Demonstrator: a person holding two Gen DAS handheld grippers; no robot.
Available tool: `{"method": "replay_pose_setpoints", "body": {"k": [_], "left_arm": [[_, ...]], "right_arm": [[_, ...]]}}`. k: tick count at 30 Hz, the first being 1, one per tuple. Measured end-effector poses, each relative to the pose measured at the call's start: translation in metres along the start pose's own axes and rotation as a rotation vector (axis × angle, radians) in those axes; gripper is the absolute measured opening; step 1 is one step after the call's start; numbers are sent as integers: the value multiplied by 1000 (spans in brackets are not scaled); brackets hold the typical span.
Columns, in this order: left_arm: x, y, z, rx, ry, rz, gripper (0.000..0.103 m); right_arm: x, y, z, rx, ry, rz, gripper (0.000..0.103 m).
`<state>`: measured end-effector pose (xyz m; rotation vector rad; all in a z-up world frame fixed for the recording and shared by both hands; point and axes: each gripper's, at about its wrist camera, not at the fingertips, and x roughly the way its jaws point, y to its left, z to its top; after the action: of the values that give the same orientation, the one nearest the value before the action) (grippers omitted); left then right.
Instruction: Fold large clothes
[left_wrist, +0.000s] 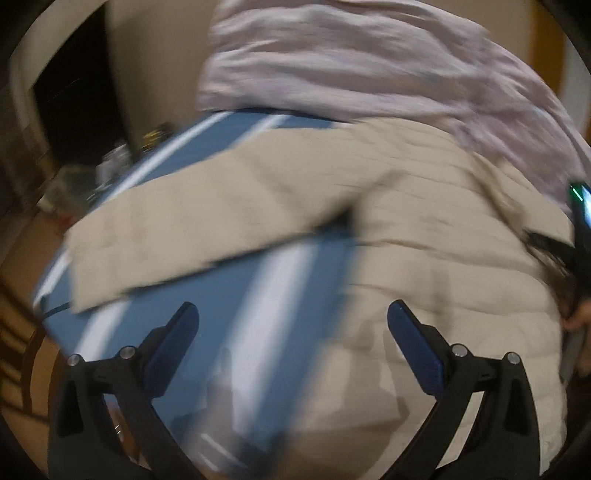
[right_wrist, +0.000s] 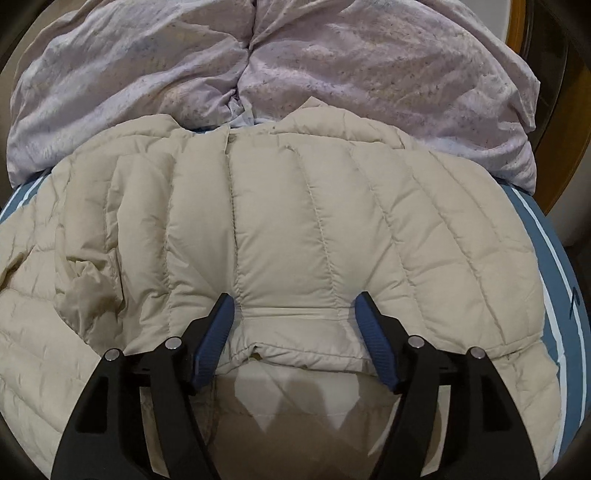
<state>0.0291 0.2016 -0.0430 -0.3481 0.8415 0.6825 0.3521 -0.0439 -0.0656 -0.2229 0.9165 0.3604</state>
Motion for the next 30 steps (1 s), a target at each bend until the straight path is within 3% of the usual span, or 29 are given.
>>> {"method": "replay_pose_setpoints", "body": {"k": [6, 8, 14, 20, 22, 26, 28, 30], "left_arm": [[7, 95, 8, -192, 40, 138, 101], [9, 120, 9, -257, 49, 168, 95], [28, 173, 9, -438, 100, 156, 75], [31, 173, 14, -454, 74, 153, 61], [35, 173, 16, -453, 71, 173, 47], [38, 170, 20, -460, 71, 211, 30], [39, 170, 21, -464, 71, 206, 17], [40, 169, 23, -462, 78, 190, 10]], "right_arm": [[5, -5, -2, 29, 0, 56, 73], [5, -6, -1, 31, 0, 65, 74], [4, -9, -3, 41, 0, 102, 77], [3, -10, -4, 43, 0, 145, 85], [3, -9, -4, 40, 1, 147, 86], [4, -9, -3, 42, 2, 153, 87], [4, -10, -4, 42, 2, 156, 88], [4, -9, -4, 42, 2, 156, 88]]}}
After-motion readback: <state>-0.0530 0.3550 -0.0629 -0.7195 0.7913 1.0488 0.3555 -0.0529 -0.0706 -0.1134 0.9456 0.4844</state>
